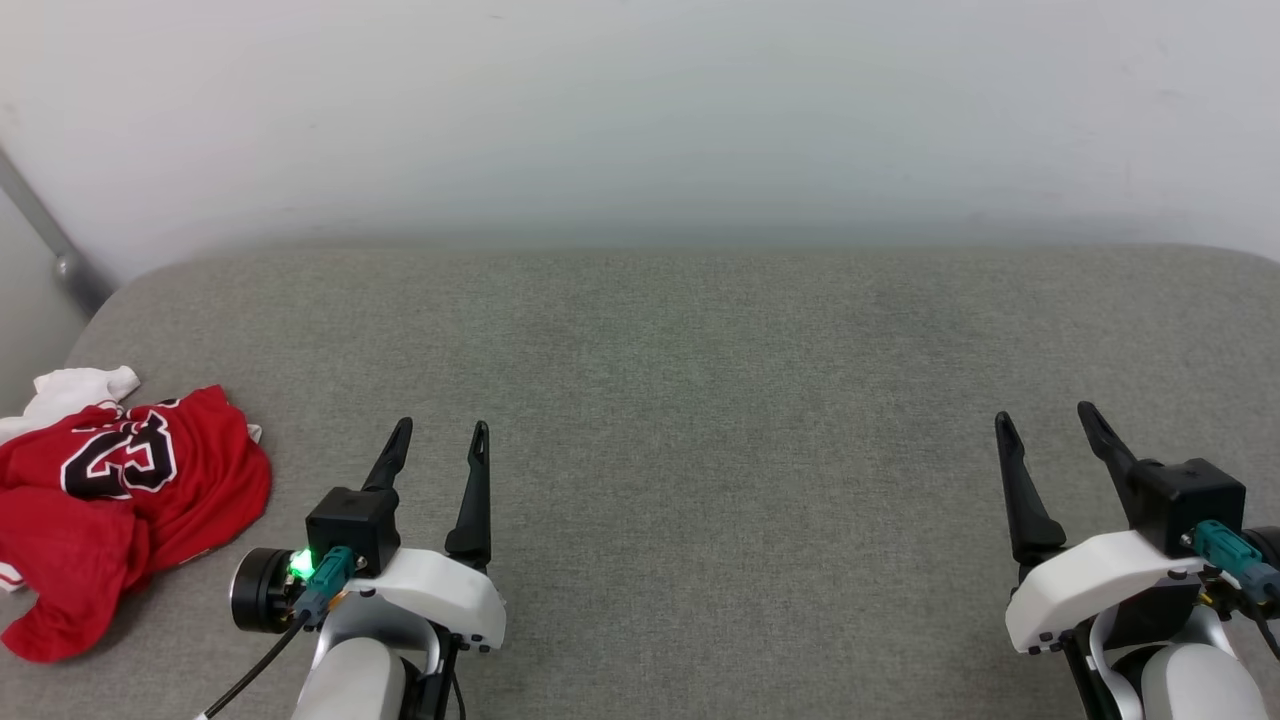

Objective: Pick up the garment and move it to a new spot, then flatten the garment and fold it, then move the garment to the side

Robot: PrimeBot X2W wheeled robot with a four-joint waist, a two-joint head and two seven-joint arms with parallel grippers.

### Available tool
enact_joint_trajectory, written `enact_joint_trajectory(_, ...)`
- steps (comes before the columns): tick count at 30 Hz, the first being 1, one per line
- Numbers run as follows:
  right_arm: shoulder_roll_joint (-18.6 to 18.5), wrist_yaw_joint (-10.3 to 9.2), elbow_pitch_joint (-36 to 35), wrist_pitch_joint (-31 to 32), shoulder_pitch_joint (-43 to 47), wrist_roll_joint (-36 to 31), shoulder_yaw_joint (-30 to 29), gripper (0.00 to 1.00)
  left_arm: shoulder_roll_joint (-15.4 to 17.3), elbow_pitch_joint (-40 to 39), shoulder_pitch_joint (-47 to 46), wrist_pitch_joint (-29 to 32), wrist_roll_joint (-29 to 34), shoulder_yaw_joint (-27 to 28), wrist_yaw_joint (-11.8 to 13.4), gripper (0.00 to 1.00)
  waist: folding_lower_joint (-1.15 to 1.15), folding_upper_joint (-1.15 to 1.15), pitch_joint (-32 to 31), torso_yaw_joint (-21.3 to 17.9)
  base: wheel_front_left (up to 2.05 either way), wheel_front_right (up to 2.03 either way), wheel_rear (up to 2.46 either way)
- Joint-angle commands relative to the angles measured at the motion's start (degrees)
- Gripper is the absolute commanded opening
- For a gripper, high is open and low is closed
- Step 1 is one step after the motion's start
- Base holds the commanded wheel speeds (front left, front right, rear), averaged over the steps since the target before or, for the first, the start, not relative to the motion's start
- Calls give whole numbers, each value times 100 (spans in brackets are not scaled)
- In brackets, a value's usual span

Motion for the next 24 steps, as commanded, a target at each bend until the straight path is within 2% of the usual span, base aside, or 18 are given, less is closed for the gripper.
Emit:
enact_joint_trajectory(1, 25, -2, -9, -27, 21, -22, -4, 100, 11, 32, 13, -15, -16, 37, -30, 100, 0, 0, -9, 26, 0, 0, 0)
enact_joint_trajectory(7, 26, -2, -35, -24, 12, 9, 30, 100, -1, 70, -87, -15, -39, 69, -3, 100, 0, 0, -21, 277, 0, 0, 0)
enact_joint_trajectory(24, 23, -2, -4, -19, -158, 66, 404, 100, 38, -108, 49, -15, -213, 577, 208, 100, 0, 0, 119, 2091, 0, 0, 0)
